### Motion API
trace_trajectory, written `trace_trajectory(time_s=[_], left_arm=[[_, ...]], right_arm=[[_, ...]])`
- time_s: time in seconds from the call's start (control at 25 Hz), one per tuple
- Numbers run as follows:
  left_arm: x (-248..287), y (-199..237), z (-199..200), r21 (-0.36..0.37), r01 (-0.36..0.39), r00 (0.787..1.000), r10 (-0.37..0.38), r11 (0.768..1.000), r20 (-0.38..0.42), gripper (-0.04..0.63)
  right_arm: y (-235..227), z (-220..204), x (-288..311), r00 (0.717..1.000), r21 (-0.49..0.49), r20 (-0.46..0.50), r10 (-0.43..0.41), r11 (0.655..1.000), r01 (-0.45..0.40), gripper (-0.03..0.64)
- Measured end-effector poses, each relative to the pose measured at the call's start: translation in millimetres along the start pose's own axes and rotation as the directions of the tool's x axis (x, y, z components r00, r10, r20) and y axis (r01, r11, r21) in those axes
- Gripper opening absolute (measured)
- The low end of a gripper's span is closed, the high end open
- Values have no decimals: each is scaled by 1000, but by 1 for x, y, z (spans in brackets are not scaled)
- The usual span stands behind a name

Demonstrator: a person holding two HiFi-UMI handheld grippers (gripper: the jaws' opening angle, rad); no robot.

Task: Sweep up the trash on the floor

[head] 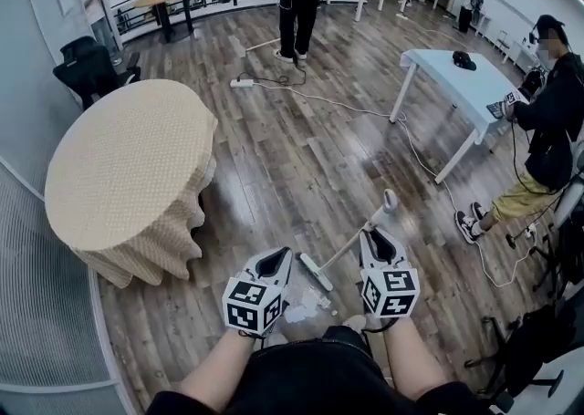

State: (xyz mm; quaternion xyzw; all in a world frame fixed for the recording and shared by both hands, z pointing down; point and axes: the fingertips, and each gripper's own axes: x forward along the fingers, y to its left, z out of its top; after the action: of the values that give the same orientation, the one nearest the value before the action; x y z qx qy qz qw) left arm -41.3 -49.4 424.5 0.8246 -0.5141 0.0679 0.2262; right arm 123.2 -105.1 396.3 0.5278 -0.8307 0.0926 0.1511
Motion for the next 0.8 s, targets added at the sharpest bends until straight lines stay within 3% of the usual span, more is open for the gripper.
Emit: trace_trajectory(time_s=[0.28, 0.44, 0.8], left_arm=[[-10, -12, 59, 94, -46, 996, 38, 995, 80, -3], [-21, -24, 82, 104, -55, 992, 43, 993, 119, -3], [-42, -20, 69, 80, -86, 989, 76, 993, 123, -3]], right_arm=[[18, 55, -20, 995, 6, 100, 16, 1000, -17, 83], [29, 71, -30, 990, 3, 131, 46, 999, -47, 83], [53, 72, -40, 985, -7, 147, 94, 996, -94, 83]])
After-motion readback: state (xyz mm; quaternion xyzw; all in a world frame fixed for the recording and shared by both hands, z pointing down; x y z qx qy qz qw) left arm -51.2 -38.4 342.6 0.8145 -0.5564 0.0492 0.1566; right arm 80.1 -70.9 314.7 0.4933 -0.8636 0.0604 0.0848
